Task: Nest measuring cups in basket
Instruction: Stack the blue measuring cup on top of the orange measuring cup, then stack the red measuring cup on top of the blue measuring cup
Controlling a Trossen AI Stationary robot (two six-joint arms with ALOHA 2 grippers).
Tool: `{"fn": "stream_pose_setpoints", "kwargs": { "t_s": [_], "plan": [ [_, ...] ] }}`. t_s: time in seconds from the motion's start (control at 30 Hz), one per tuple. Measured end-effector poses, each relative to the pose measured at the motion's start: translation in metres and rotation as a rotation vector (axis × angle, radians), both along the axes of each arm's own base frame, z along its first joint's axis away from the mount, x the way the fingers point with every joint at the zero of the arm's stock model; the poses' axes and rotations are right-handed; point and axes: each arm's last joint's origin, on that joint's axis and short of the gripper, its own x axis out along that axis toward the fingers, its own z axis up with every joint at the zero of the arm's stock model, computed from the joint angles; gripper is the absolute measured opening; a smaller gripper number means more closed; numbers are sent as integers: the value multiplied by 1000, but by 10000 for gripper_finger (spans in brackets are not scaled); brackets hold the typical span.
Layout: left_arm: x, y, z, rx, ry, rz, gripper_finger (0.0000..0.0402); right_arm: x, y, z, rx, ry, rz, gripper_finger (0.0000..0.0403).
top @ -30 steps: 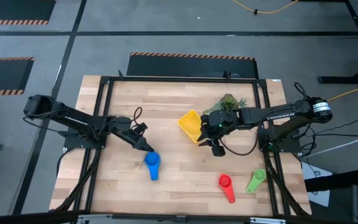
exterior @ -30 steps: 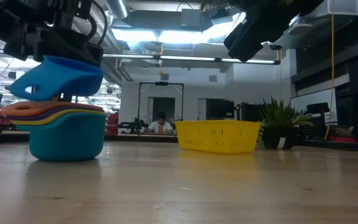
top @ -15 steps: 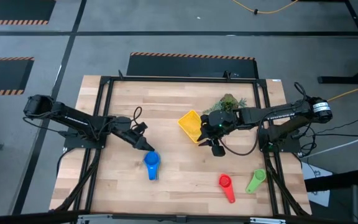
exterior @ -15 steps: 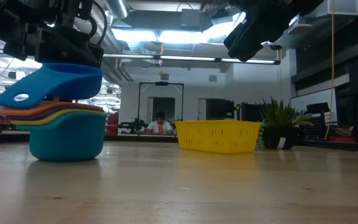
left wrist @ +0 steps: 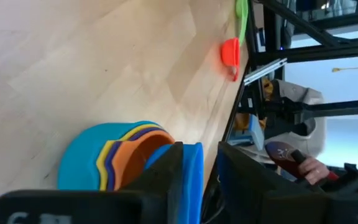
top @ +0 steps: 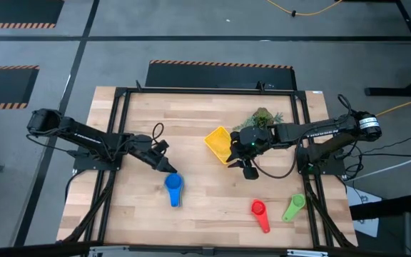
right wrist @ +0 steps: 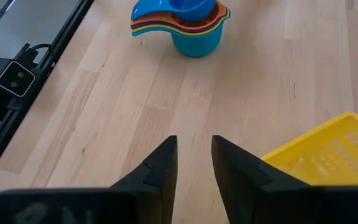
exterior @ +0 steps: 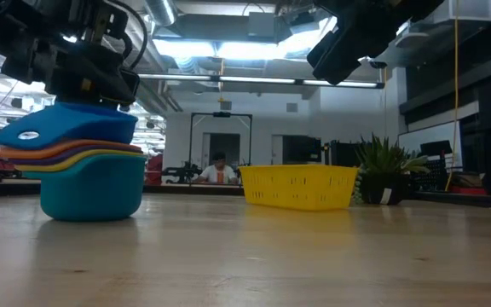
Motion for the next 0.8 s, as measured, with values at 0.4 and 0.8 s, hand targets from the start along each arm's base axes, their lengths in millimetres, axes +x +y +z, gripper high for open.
{"fn": "stream_pose_setpoints", "kwargs": {
  "t_s": [0.4,0.8],
  "plan": [
    [0,5,-2,145,-9,108,109,0,0,0,0,1,1,104],
    [1,10,-2,341,-28,241,109,-9,15,-12,129,102,88,103]
  ]
}}
